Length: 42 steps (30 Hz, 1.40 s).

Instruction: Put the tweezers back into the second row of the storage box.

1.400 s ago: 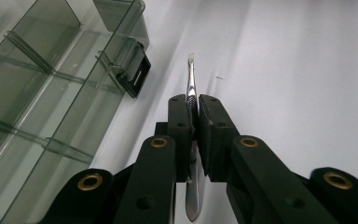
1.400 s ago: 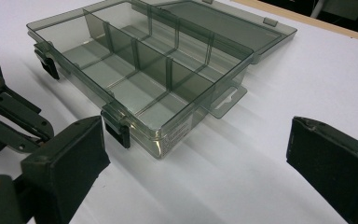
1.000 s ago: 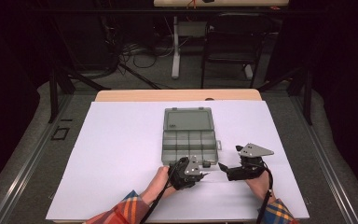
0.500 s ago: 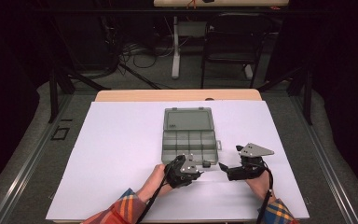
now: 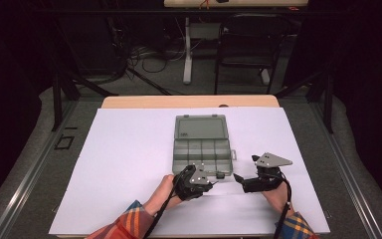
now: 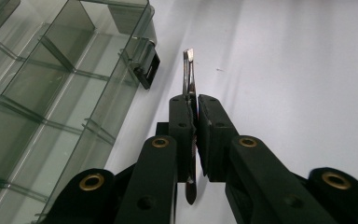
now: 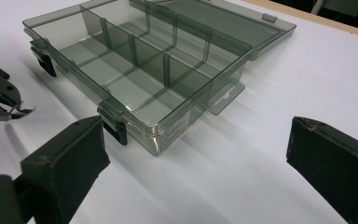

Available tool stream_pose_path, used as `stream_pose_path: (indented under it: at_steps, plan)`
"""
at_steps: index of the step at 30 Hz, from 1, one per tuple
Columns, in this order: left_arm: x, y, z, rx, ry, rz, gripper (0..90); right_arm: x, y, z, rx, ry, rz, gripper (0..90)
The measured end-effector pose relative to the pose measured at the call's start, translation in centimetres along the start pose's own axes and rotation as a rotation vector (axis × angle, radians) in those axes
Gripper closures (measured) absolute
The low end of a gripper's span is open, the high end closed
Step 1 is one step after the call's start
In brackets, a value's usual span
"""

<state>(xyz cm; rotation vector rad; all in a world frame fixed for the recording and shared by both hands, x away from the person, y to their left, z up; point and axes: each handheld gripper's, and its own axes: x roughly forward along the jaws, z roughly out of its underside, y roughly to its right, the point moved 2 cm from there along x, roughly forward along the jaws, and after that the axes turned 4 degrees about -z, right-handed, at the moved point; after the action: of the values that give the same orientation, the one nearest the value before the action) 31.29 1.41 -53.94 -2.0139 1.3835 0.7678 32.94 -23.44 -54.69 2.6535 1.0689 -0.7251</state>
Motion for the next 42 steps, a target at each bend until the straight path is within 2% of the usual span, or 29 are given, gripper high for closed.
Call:
stream_pose_path:
  at_steps: [8,19,34,42]
  plan:
    - [-0.6,-0.1,-0.1,0.008,0.011,-0.010,84.6,0.0,0.1,0.0,-0.001,0.001,0.001,3.6]
    - [-1.7,-1.1,-0.1,0.004,0.031,-0.037,84.5,0.0,0.1,0.0,0.002,-0.001,0.002,3.7]
    - [-2.3,-2.0,0.1,0.010,0.018,-0.052,84.6,0.0,0.1,0.0,0.003,-0.003,0.003,3.6]
    - [-3.0,-2.6,0.2,0.000,0.031,-0.072,84.6,0.1,0.2,0.1,0.006,-0.004,0.001,3.7]
